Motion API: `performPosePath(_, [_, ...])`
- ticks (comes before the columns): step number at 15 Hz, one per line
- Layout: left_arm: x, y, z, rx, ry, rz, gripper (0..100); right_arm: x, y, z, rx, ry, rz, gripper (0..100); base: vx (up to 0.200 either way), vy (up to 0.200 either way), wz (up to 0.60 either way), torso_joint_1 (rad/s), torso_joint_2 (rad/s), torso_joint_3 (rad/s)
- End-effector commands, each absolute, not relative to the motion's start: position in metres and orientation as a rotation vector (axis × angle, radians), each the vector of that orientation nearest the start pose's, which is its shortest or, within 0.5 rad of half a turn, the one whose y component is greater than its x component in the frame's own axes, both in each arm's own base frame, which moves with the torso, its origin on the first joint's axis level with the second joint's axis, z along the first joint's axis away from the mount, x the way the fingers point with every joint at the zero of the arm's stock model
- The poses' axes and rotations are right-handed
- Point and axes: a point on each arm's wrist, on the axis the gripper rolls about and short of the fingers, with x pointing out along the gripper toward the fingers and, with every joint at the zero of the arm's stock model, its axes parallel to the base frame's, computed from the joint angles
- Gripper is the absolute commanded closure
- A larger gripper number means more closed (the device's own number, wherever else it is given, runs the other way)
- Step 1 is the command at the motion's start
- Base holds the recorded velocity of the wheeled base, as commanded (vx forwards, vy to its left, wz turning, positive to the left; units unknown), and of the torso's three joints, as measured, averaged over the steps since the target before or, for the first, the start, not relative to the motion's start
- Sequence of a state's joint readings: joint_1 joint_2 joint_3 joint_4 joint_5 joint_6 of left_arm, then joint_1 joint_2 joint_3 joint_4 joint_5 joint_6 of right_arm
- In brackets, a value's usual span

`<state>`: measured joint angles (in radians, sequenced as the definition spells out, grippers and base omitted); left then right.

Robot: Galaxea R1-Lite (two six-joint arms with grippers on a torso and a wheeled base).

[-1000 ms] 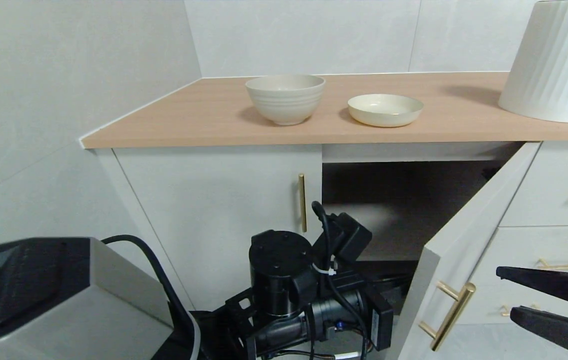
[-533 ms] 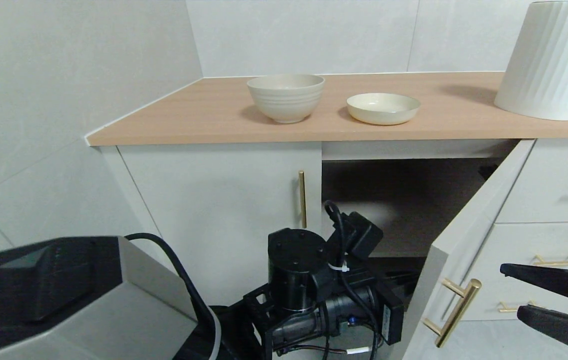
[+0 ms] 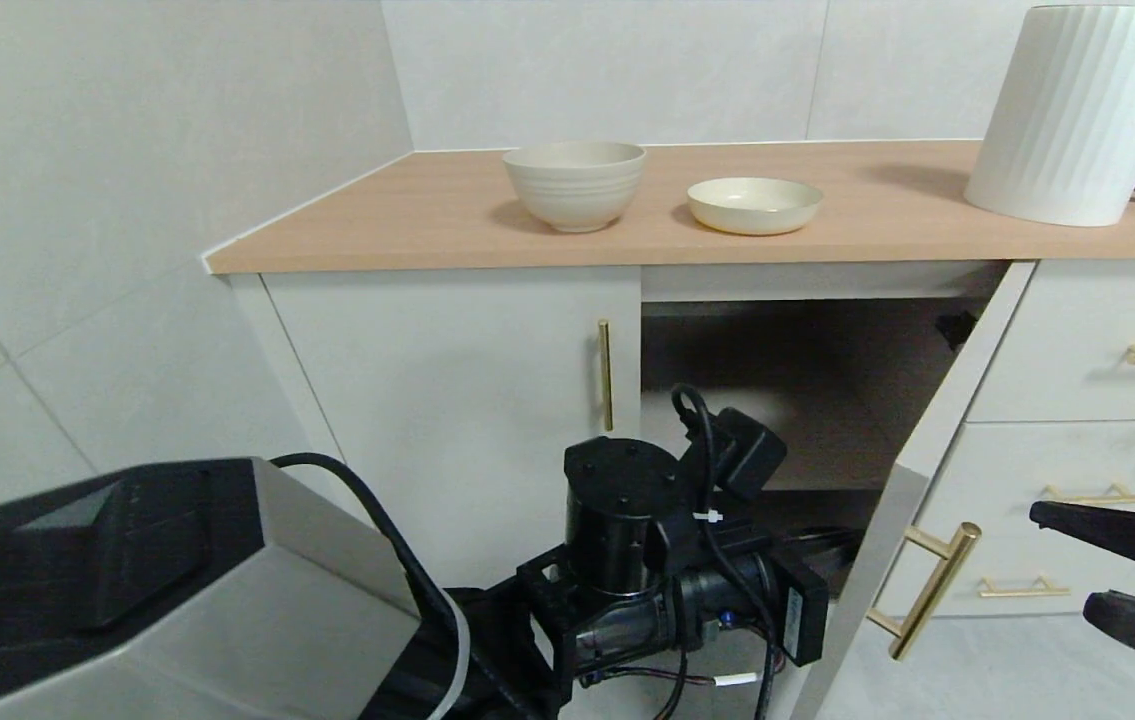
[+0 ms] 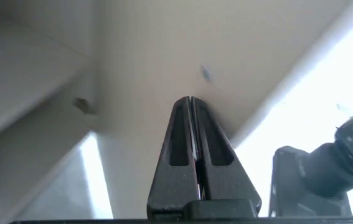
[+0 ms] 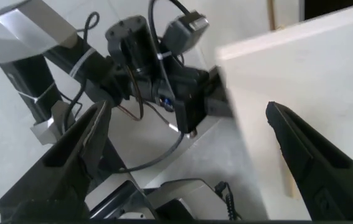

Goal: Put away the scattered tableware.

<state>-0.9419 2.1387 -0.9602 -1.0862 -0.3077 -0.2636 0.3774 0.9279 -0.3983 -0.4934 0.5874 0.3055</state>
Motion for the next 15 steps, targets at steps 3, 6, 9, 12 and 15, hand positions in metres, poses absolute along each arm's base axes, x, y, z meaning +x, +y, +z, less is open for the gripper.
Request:
performPosePath(3, [0.237, -0.336, 0.107, -0.2, 0.251, -1.225, 100, 0.094, 0.049, 0.221, 0.283, 0.145, 0.94, 0, 0.0, 0.0, 0.0, 0.0, 0.0, 0.0])
performPosePath(6, [0.237, -0.338, 0.105, -0.197, 0.258, -1.225, 100, 0.092, 0.048, 0.232, 0.282, 0.1, 0.946, 0, 0.0, 0.0, 0.0, 0.0, 0.0, 0.0])
performPosePath(9, [0.214, -0.358, 0.112, -0.199, 0.238, -1.281, 100, 0.091, 0.047, 0.246, 0.278, 0.048, 0.945, 0, 0.0, 0.0, 0.0, 0.0, 0.0, 0.0])
performPosePath(12, [0.176, -0.397, 0.134, -0.199, 0.232, -1.408, 100, 0.079, 0.043, 0.261, 0.272, -0.033, 0.949, 0, 0.0, 0.0, 0.0, 0.0, 0.0, 0.0])
performPosePath(15, [0.166, -0.404, 0.137, -0.21, 0.226, -1.426, 100, 0.072, 0.04, 0.265, 0.274, -0.014, 0.945, 0, 0.0, 0.0, 0.0, 0.0, 0.0, 0.0])
